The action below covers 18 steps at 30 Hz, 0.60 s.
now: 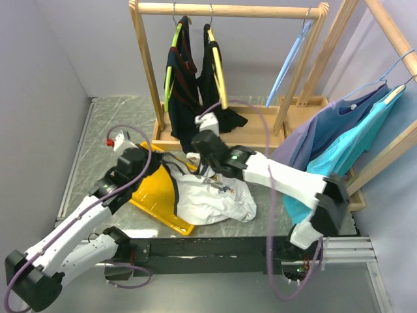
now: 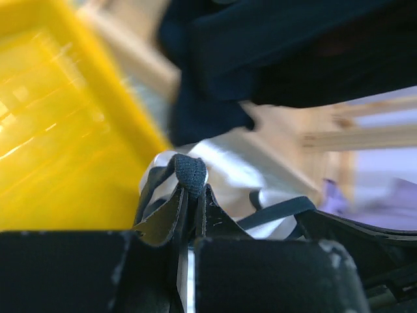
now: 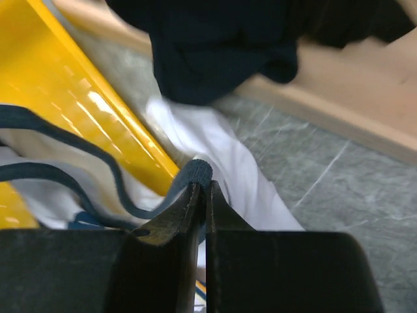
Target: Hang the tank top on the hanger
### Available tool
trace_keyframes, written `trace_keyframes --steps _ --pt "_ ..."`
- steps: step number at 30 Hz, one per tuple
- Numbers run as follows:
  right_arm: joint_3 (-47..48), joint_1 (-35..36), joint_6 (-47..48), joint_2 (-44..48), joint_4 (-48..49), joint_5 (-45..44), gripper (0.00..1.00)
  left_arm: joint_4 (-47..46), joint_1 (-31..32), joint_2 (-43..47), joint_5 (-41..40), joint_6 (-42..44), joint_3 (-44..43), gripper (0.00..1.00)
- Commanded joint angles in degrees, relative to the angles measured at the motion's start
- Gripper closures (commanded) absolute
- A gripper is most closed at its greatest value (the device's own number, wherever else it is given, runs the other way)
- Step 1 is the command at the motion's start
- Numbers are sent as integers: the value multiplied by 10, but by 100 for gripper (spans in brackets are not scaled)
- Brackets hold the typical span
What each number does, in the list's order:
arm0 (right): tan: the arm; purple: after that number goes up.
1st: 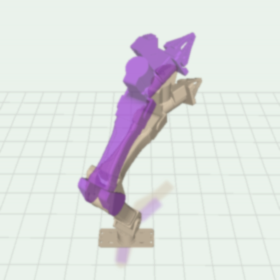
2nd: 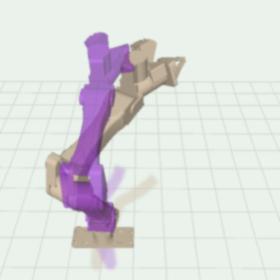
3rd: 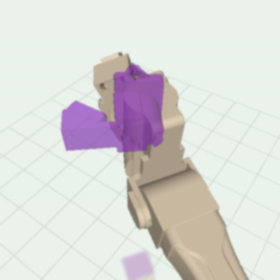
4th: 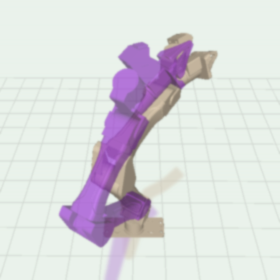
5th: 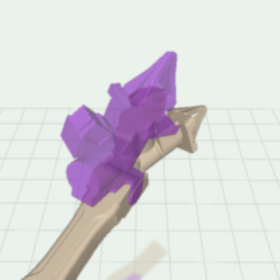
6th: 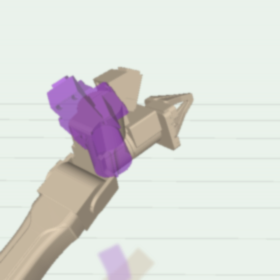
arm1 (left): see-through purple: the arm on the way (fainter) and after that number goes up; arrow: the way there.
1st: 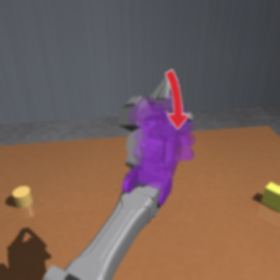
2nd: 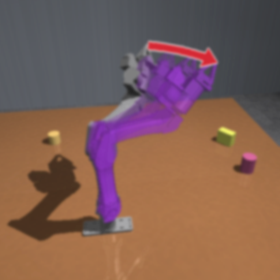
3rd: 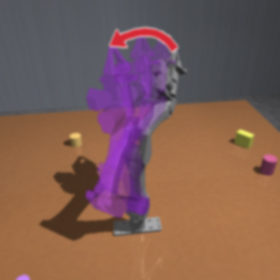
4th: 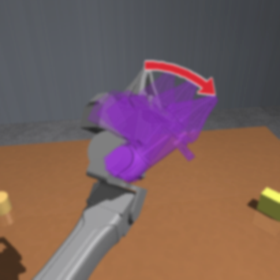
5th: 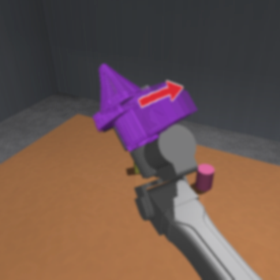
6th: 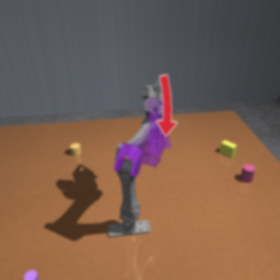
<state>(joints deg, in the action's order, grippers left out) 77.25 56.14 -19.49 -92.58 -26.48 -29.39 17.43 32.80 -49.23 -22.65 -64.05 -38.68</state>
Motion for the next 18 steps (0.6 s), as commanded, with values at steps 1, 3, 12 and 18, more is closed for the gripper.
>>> trace_keyframes --steps 1,3,12,18 --pt "3 9 -34 108 -3 -46 100 4 -1 41 46 83 -80 99" --pt "-8 14 -43 157 0 -45 100 2 -2 54 59 101 -111 99" --pt "-4 17 -46 265 -6 9 100 -19 -2 69 120 133 -195 99" --pt "-12 16 -55 302 -6 21 100 -35 -2 67 159 154 -232 99"
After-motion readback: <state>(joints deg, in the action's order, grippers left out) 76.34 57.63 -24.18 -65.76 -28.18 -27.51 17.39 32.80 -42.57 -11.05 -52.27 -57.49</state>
